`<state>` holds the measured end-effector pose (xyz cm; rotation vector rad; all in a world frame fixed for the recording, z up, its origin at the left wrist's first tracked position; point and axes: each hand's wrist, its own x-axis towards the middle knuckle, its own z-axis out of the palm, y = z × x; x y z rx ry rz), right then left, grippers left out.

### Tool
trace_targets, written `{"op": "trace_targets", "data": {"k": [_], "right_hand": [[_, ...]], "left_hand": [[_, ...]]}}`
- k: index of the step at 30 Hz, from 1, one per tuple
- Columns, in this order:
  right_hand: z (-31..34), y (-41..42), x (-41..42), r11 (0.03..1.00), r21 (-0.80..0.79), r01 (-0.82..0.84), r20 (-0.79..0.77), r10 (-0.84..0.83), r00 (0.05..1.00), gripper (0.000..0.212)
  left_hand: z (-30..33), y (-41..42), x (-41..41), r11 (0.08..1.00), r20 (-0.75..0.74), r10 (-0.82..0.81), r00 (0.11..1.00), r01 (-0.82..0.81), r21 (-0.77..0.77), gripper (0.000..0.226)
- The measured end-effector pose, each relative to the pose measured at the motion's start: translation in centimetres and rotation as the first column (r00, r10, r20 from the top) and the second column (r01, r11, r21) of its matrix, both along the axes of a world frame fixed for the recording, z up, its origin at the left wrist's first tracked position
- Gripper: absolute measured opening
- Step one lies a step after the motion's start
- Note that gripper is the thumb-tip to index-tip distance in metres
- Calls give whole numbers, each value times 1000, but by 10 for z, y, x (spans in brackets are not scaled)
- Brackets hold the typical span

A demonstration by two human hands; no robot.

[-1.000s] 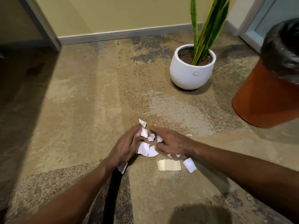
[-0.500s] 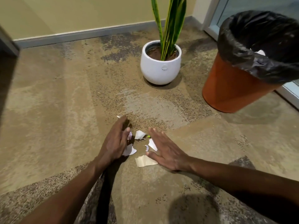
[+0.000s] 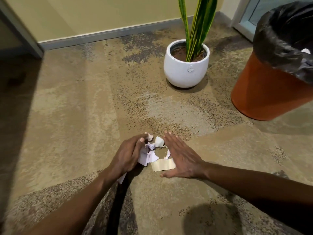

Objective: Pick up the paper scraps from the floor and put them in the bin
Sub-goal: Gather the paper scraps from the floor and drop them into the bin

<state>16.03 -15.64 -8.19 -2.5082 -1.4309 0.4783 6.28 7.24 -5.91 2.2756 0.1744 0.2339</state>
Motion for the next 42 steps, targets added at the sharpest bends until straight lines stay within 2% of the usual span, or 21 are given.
{"op": "trace_targets", "data": {"k": [1,3,5,7,10,13,16,21,24,27,30,32,33,35,37,39,41,42], "right_hand": [[1,12,0,999,36,-27,-20,27,999,137],[5,30,1,993,108,-56,-68,64,996,136],[6,40,1,986,155,-68,-101,84,991,135],[4,47,3,983,175,-62,-108,82,991,137],[2,55,7,985,159,-61,-105,78,991,140],[1,67,6,983,144,-111,-117,128,985,138],[-5,74,0,969,181,-167,-133,193,972,140],[-13,76,-15,952,281,-119,-211,182,961,144],[-13,75,-23,933,360,5,-296,109,949,124],[-14,72,-26,926,376,47,-234,46,971,76],[-16,82,-21,939,331,-96,50,84,995,38],[-14,93,-13,928,265,-261,294,180,939,27],[-12,97,-9,911,249,-327,365,225,904,26],[-6,101,1,891,212,-403,407,294,865,30],[-1,103,8,894,173,-413,386,324,864,30],[4,102,12,925,183,-333,265,280,923,20],[11,97,17,958,270,-93,-31,106,994,17],[14,93,22,947,315,67,-206,0,979,20]], "left_hand": [[2,4,-7,989,34,151,988,-151,-1,45],[1,10,-28,896,77,436,897,-440,62,42],[-6,2,-53,788,50,607,793,-608,91,42],[-13,-21,-70,780,-16,625,780,-624,51,44],[-18,-48,-64,837,-64,546,835,-547,-4,50],[-9,-55,-31,811,-79,549,832,-553,-190,46],[-1,-59,-8,795,-13,541,841,-516,-319,34],[1,-60,13,639,-128,634,763,-609,-471,37],[3,-68,23,539,-217,653,725,-647,-540,42],[4,-70,18,580,-192,608,771,-596,-555,48],[3,-60,5,672,-176,496,850,-505,-541,57],[0,-52,-5,698,-150,482,863,-482,-530,51],[-1,-49,-10,698,-137,495,858,-486,-526,49],[-3,-46,-18,699,-106,525,845,-498,-513,45],[-4,-46,-23,719,-76,524,848,-489,-494,45],[-5,-46,-26,747,-62,504,862,-471,-470,43],[-6,-45,-27,784,-56,477,877,-454,-422,42],[-6,-45,-28,805,-53,464,884,-446,-391,42]]}}
